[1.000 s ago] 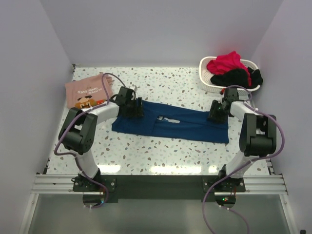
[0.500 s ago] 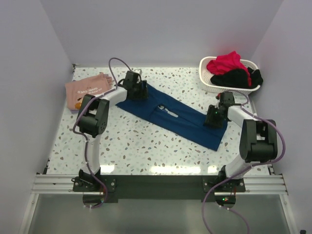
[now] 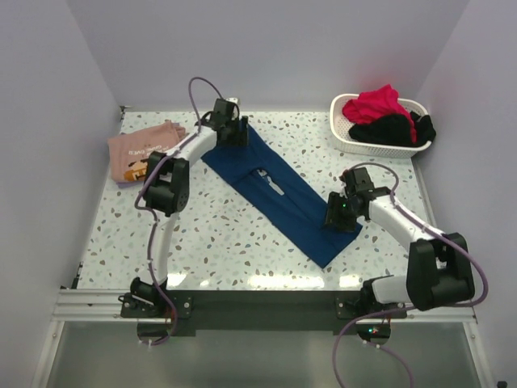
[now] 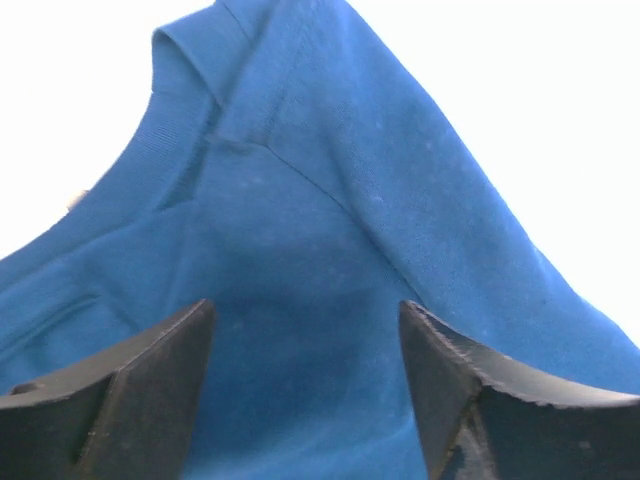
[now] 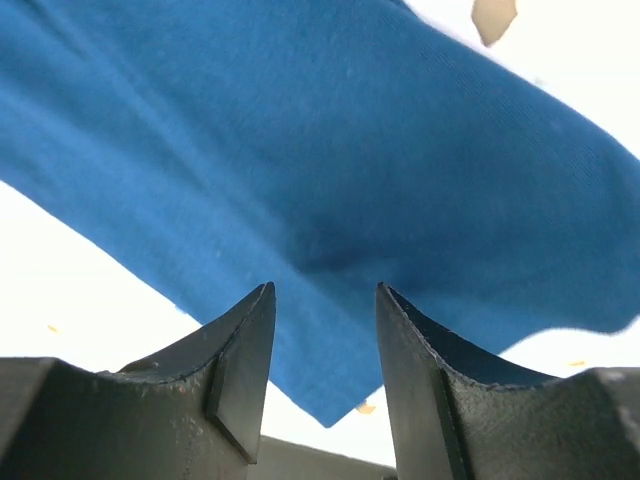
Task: Fold and stack the t-shirts
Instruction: Fold the tshirt
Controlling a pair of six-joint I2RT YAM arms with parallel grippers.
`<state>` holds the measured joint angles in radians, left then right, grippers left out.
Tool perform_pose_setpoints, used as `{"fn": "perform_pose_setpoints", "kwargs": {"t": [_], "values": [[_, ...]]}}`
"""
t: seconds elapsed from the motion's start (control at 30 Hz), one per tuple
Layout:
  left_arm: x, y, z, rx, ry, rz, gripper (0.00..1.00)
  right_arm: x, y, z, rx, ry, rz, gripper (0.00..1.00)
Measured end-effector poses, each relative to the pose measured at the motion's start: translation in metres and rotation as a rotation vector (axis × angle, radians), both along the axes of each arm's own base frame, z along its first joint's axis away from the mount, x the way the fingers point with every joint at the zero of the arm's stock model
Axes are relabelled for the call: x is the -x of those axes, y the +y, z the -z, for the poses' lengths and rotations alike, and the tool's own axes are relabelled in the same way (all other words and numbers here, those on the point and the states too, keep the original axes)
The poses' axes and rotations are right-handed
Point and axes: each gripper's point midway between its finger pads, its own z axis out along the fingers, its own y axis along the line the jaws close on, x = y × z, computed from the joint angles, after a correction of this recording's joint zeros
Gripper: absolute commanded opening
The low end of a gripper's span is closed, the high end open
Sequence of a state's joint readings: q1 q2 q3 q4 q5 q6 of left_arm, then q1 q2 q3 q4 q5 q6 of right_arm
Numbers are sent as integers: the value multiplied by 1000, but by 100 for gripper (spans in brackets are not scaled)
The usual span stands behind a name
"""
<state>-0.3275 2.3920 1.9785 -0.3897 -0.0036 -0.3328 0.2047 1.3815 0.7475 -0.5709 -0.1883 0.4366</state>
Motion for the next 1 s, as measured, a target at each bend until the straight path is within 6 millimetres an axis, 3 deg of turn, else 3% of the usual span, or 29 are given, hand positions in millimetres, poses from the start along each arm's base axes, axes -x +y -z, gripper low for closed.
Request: {"fn": "perform_pose_setpoints", "kwargs": {"t": [0.13,0.23,0.37,0.47,0.63,0.67,1.0], "values": [[-5,6,-25,-22,-30,-12,83,-6,-2,-29,12,-60,-3,50],[3,11,-45,-17,-48,-18,82,-23,-2,-50,20,-130,-9,50],[33,18,-66,5,-48,-15,82,-28,-2,-45,32,-122,-28,50],[60,18,-52,38,-2,-5,81,-25,-2,-30,41,-81,-41,50],[93,16,2,69,135,9,80,-16,-1,-14,42,-48,-67,50],[94,15,10,71,148,13,80,-16,0,-12,40,-45,-72,50],[59,-4,7,135,87,32,80,-2,16,16,32,1,-126,51]]}}
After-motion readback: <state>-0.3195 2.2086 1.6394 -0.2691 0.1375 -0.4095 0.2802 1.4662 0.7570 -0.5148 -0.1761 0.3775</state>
